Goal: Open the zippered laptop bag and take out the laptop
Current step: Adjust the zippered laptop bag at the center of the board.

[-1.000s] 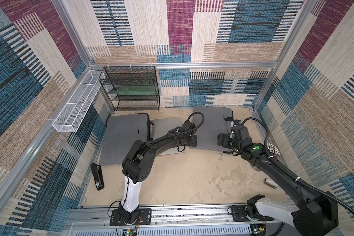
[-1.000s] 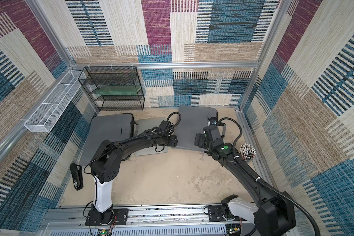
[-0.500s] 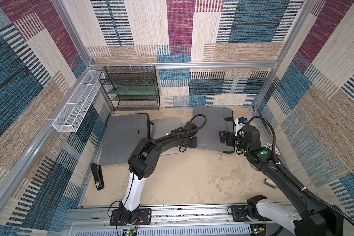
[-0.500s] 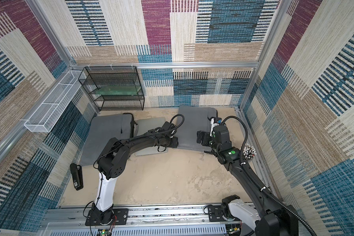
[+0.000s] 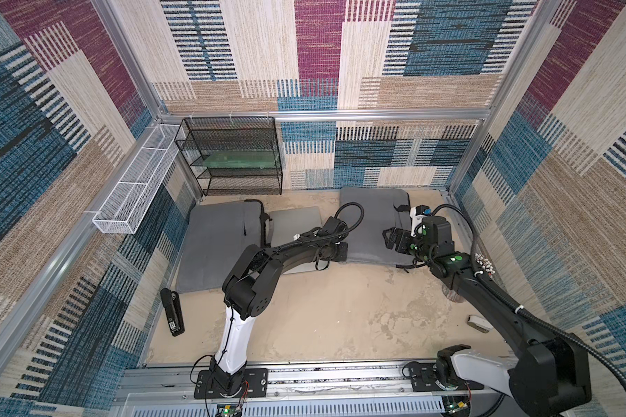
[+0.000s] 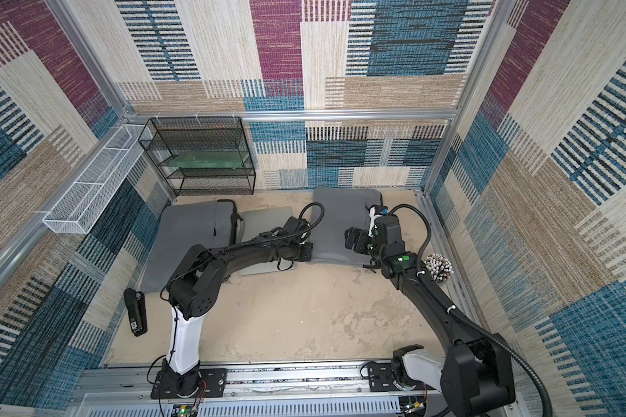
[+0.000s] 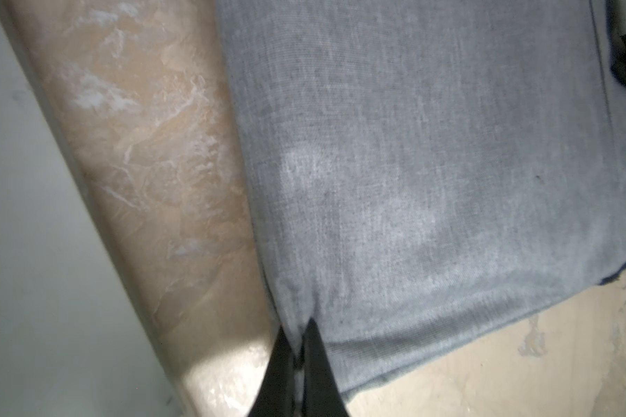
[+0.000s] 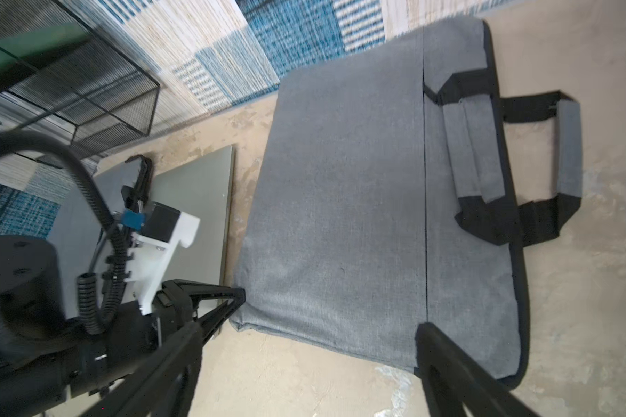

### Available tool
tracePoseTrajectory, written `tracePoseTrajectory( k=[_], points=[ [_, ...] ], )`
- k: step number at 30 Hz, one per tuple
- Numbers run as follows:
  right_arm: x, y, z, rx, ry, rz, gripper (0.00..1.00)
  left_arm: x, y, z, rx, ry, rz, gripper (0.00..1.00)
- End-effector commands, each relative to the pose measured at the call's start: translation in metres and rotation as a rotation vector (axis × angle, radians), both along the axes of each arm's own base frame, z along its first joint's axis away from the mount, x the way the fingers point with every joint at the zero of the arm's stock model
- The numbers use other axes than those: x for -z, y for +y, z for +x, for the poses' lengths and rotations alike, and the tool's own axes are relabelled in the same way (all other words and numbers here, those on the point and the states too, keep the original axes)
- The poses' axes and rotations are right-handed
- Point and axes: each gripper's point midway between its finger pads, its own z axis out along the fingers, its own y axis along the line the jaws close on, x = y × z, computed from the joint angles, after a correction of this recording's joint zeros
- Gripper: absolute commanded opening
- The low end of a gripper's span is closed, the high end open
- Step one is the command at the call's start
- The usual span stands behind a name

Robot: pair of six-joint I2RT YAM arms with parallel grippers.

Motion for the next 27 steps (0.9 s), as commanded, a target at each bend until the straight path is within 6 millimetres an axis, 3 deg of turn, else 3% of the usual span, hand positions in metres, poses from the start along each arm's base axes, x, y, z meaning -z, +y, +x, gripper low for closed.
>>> tracePoseTrajectory(
  k=[1,6,11,21,27],
  points=[
    [0.011,0.006,-0.001,0.002,0.016,0.022,0.95,-0.001,0.013,-0.014,0.008,0.045,0.045,0.00],
    [0.030,-0.001,-0.007,0.042,0.047,-0.045,0.95,-0.018,0.025,-0.012,0.030,0.029,0.074,0.00],
    [0.057,-0.001,-0.026,0.031,0.123,-0.101,0.95,-0.030,0.034,-0.006,0.044,0.018,0.084,0.00],
    [0.119,-0.005,-0.061,0.050,0.270,-0.172,0.99,-0.022,0.060,0.020,0.017,0.021,0.153,0.00],
    [0.137,0.002,-0.064,0.023,0.305,-0.196,0.81,-0.020,0.063,0.025,0.013,0.027,0.155,0.00]
  ],
)
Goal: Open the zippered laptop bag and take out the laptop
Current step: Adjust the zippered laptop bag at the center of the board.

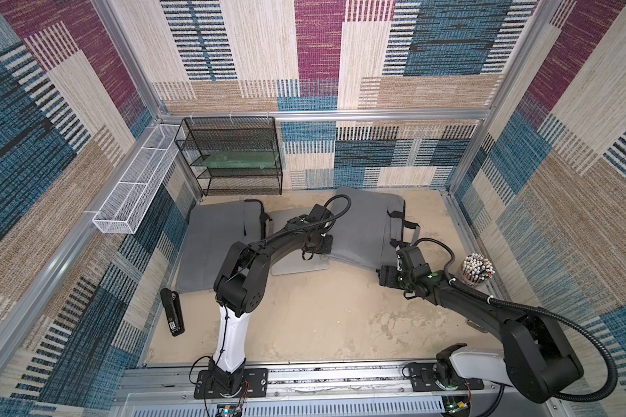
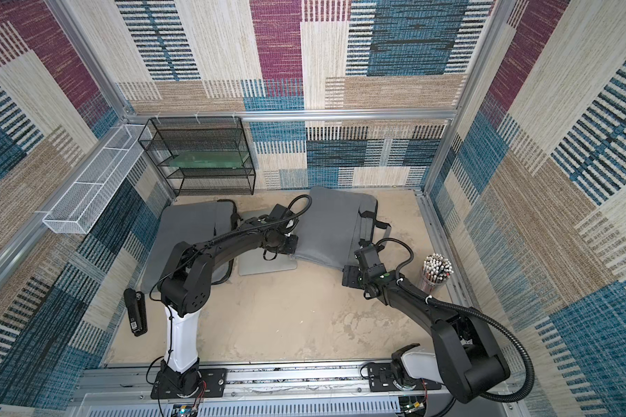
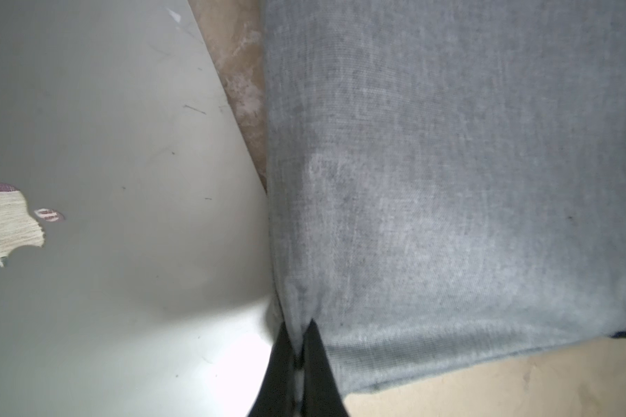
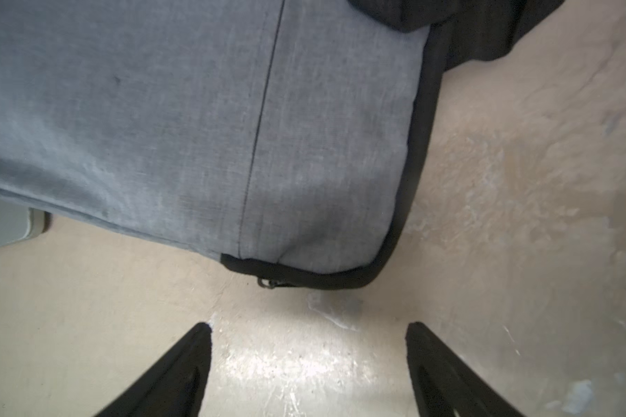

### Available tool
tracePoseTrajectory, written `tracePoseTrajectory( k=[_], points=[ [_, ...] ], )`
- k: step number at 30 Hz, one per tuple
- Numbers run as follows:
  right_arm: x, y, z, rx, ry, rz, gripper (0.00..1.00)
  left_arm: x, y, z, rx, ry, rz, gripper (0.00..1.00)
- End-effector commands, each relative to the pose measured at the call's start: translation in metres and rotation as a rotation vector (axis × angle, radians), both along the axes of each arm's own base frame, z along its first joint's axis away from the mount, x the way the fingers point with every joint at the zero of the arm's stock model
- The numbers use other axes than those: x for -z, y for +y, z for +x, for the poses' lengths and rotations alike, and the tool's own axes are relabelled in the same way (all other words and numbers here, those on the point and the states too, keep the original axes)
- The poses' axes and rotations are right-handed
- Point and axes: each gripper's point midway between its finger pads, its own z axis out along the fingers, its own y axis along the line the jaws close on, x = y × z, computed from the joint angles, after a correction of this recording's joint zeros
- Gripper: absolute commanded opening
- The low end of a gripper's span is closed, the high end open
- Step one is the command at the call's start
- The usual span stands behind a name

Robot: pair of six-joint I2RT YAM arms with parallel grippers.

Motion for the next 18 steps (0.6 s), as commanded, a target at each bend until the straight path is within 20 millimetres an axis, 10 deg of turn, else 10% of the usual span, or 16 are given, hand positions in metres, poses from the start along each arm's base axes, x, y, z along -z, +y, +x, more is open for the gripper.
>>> tracePoseTrajectory(
  k=[1,18],
  points=[
    [0.003,0.002,0.004,0.010,-0.017,-0.004,0.78,-0.003,0.002,0.004,0.005,-0.017,0.007,0.00],
    [0.006,0.014,0.024,-0.022,-0.049,-0.056,0.63,-0.003,0.000,0.004,0.004,-0.010,-0.004,0.00]
  ],
)
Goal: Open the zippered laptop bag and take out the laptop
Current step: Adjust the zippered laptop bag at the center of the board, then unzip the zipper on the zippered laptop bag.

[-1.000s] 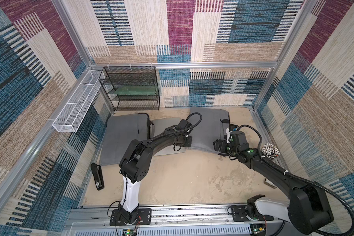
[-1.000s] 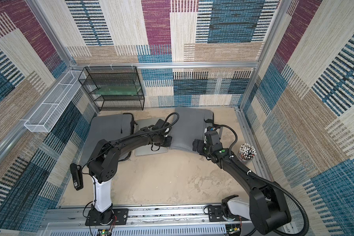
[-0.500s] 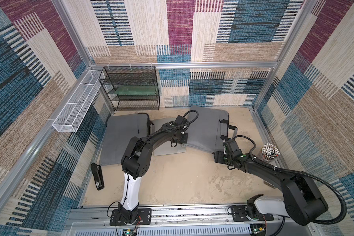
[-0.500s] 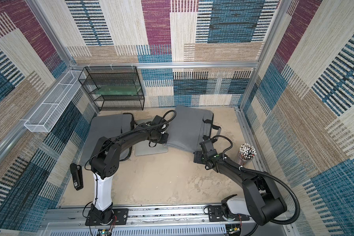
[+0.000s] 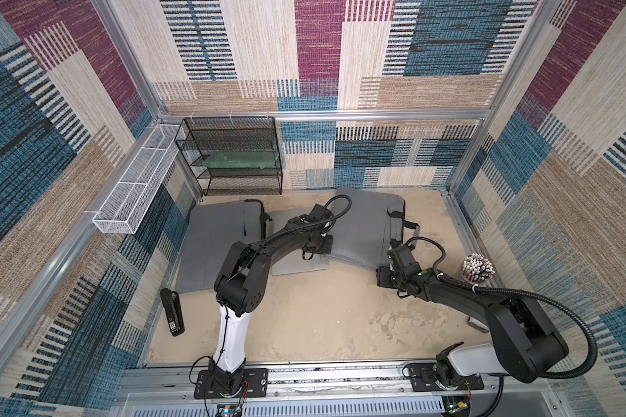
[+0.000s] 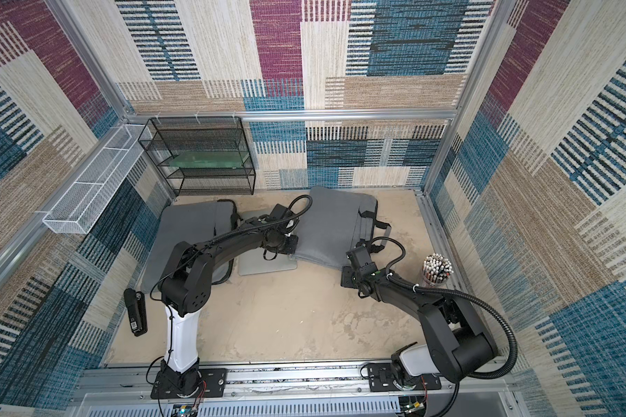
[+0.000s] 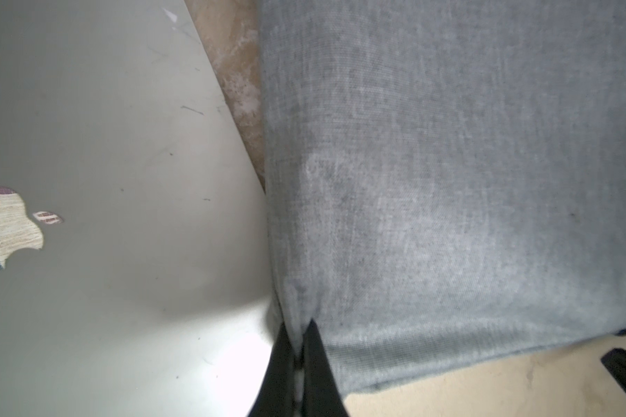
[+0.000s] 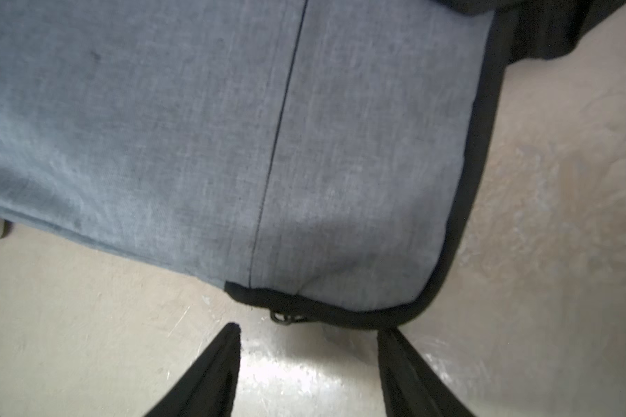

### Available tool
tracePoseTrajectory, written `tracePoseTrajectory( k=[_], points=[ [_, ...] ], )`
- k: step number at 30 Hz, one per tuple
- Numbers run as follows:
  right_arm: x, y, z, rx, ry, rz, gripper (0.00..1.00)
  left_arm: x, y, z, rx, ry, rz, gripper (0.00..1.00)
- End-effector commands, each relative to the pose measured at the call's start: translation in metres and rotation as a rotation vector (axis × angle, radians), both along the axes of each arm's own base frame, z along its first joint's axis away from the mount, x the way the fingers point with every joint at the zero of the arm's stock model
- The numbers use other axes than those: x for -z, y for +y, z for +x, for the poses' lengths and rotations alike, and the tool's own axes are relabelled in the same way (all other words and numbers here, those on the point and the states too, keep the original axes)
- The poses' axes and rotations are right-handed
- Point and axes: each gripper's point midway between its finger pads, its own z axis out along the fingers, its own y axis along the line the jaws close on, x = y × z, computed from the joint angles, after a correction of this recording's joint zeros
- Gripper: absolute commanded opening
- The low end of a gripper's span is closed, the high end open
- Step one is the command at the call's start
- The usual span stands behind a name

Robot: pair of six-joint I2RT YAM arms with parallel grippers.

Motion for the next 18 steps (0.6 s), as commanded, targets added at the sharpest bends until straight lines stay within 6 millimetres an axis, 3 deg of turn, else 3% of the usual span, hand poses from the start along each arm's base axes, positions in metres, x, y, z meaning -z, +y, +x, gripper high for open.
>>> tracePoseTrajectory(
  k=[1,9,18],
  points=[
    [-0.007,0.002,0.013,-0.002,-0.048,-0.015,0.63,-0.004,-0.001,0.005,0.001,-0.013,-0.010,0.00],
    [0.003,0.009,0.016,-0.010,-0.024,-0.024,0.54,-0.005,-0.003,0.005,0.002,-0.012,-0.017,0.00],
    [0.010,0.013,0.013,0.000,-0.004,-0.022,0.36,-0.004,-0.003,0.006,0.000,-0.012,-0.020,0.00]
  ],
)
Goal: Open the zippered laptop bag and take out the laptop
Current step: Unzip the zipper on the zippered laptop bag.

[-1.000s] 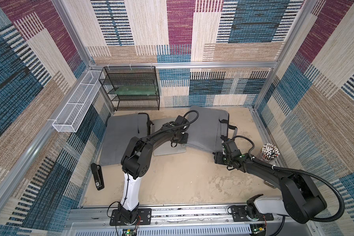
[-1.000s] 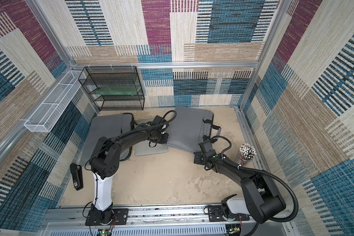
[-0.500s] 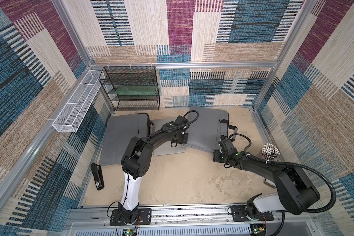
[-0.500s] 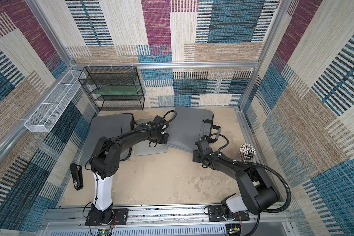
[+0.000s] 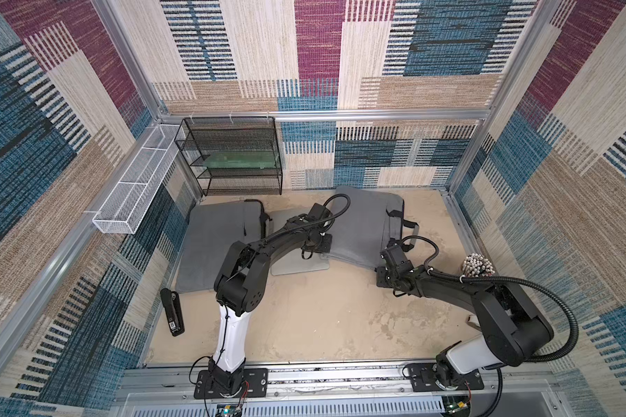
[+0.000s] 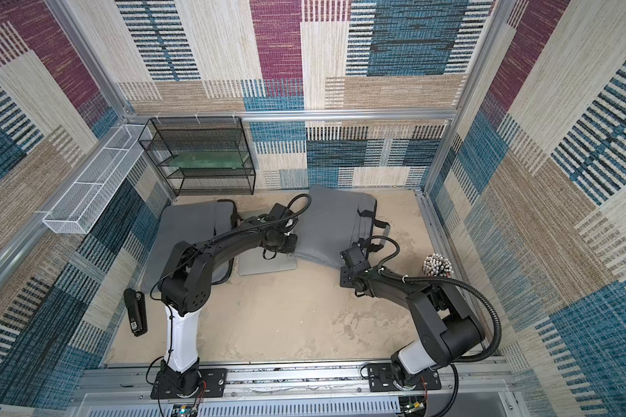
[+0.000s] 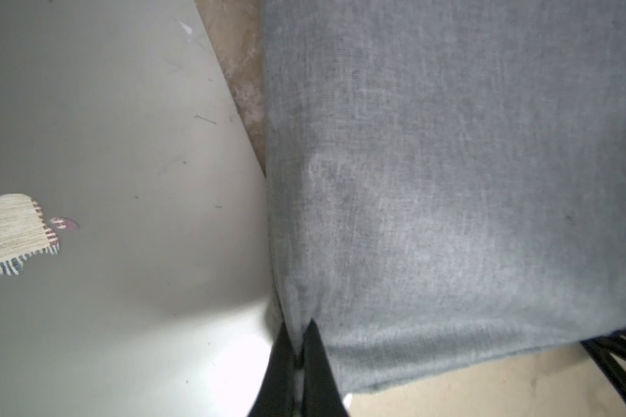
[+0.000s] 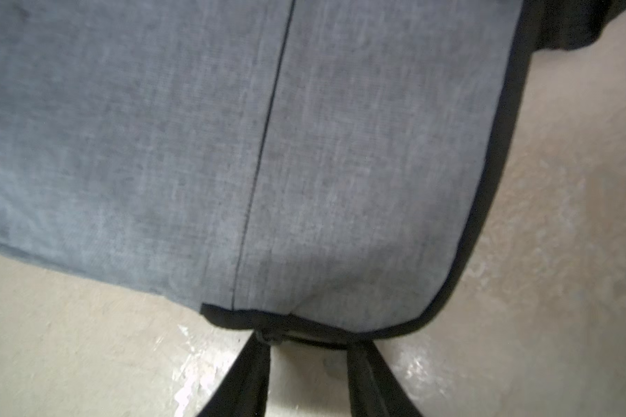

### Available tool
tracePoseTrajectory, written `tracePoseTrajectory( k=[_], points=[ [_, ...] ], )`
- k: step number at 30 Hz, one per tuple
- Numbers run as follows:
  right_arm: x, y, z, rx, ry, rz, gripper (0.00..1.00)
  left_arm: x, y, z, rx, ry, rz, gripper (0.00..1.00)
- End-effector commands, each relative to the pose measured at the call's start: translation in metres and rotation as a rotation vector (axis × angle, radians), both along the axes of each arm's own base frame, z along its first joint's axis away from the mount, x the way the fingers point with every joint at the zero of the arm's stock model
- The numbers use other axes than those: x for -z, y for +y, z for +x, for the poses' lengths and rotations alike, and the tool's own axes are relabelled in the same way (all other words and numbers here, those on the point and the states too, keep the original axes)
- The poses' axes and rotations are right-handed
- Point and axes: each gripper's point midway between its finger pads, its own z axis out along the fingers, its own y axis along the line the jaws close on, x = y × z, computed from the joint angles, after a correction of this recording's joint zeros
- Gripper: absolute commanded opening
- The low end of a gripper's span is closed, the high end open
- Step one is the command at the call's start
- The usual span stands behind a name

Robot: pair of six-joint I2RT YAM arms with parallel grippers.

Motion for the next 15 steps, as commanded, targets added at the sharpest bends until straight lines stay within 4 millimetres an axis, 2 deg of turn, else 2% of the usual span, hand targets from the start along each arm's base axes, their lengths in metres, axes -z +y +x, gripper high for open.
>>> tracePoseTrajectory(
  k=[1,7,15],
  points=[
    [-0.007,0.009,0.009,0.008,-0.035,0.041,0.33,-0.004,-0.004,0.003,0.006,-0.009,-0.018,0.00],
    [-0.006,0.012,0.008,0.009,-0.026,0.053,0.27,-0.002,-0.003,0.002,0.002,-0.004,-0.013,0.00],
    [0.002,0.003,0.009,0.055,-0.006,0.013,0.19,0.000,-0.002,0.003,-0.003,0.001,-0.009,0.00]
  ],
)
